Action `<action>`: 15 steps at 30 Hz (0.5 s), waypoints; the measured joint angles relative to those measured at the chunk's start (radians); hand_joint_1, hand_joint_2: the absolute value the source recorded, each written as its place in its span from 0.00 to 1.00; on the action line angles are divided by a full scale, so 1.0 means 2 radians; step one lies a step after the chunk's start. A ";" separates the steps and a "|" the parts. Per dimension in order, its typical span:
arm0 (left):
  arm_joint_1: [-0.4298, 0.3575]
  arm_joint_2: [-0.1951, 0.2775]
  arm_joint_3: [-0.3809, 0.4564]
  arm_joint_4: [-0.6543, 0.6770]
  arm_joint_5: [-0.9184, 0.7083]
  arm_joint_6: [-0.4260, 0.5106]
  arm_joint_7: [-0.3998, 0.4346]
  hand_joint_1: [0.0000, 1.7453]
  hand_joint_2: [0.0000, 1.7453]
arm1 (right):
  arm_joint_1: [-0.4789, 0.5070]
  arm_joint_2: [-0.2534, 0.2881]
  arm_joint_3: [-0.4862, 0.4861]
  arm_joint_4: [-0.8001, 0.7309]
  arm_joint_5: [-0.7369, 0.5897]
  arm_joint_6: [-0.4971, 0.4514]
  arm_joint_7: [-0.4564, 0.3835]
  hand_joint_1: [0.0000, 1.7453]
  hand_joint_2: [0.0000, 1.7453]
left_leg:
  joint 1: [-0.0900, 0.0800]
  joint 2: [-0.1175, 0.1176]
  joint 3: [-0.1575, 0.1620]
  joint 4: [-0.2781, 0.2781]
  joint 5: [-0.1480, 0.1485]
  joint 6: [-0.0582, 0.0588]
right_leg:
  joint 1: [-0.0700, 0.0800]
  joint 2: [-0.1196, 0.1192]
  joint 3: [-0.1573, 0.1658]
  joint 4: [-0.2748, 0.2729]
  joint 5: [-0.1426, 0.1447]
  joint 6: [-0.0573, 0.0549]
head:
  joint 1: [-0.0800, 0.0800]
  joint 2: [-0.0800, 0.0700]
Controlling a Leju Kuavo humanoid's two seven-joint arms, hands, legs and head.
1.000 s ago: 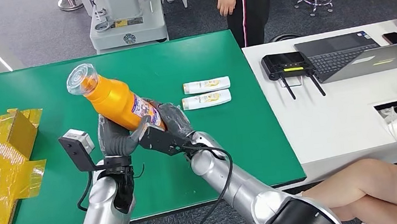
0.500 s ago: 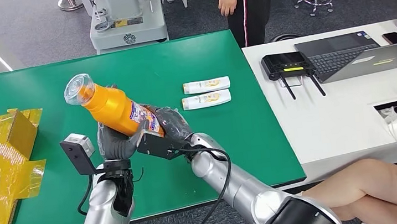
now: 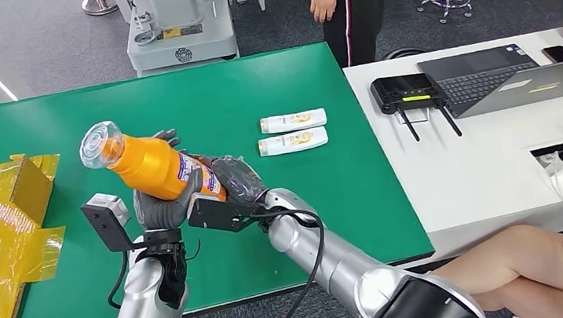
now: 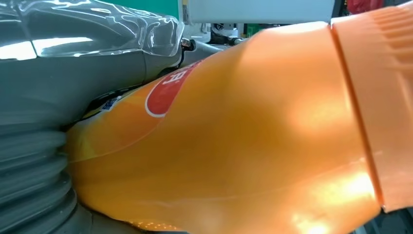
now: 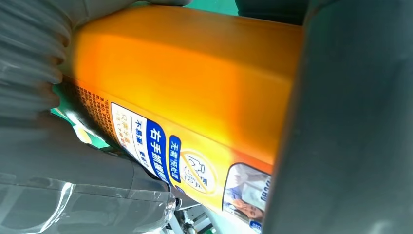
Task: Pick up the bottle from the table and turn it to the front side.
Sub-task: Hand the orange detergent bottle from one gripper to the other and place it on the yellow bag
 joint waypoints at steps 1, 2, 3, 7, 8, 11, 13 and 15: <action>0.000 0.000 0.000 0.000 0.000 0.000 0.000 1.00 1.00 | 0.000 0.000 0.000 0.000 0.000 0.000 0.000 1.00 1.00 | 0.000 0.000 0.000 0.000 0.000 0.000 | 0.000 0.000 0.000 0.000 0.000 0.000 | 0.000 0.000; 0.000 0.000 0.000 0.000 0.000 0.000 0.000 1.00 1.00 | 0.000 0.000 0.000 0.000 -0.001 0.000 0.000 1.00 1.00 | 0.000 0.000 0.000 0.000 0.000 0.000 | 0.000 0.000 0.000 0.000 0.000 0.000 | 0.000 0.000; 0.000 0.000 0.000 0.000 0.000 0.000 0.000 1.00 1.00 | 0.000 0.000 0.000 0.000 -0.001 0.000 0.000 1.00 1.00 | 0.000 0.000 0.000 0.000 0.000 0.000 | 0.000 0.000 0.000 0.000 0.000 0.000 | 0.000 0.000; -0.001 0.000 0.002 0.000 0.000 0.000 0.000 1.00 1.00 | 0.000 0.000 0.001 0.001 -0.003 0.000 -0.002 1.00 1.00 | 0.000 0.000 0.000 0.000 0.000 0.000 | 0.000 0.000 0.000 0.000 0.000 0.000 | 0.000 0.000; -0.001 0.000 0.003 0.000 0.000 0.000 0.000 1.00 1.00 | 0.000 0.000 0.002 0.001 -0.003 0.000 -0.002 1.00 1.00 | 0.000 0.000 0.000 0.000 0.000 0.000 | 0.000 0.000 0.000 0.000 0.000 0.000 | 0.000 0.000; -0.001 0.000 0.004 0.000 0.000 0.000 0.000 1.00 1.00 | 0.000 0.000 0.003 0.001 -0.003 0.000 -0.003 1.00 1.00 | 0.000 0.000 0.000 0.000 0.000 0.000 | 0.000 0.000 0.000 0.000 0.000 0.000 | 0.000 0.000; -0.001 0.000 0.004 0.000 0.000 0.000 0.000 1.00 1.00 | 0.000 0.000 0.003 0.002 -0.003 0.000 -0.003 1.00 1.00 | 0.000 0.000 0.000 0.000 0.000 0.000 | 0.000 0.000 0.000 0.000 0.000 0.000 | 0.000 0.000; 0.000 0.000 0.004 0.000 0.001 0.001 -0.001 1.00 1.00 | 0.000 0.000 0.003 0.002 -0.004 -0.001 -0.004 1.00 1.00 | 0.000 0.000 0.000 0.000 0.000 0.000 | 0.000 0.000 0.000 0.000 0.000 0.000 | 0.000 0.000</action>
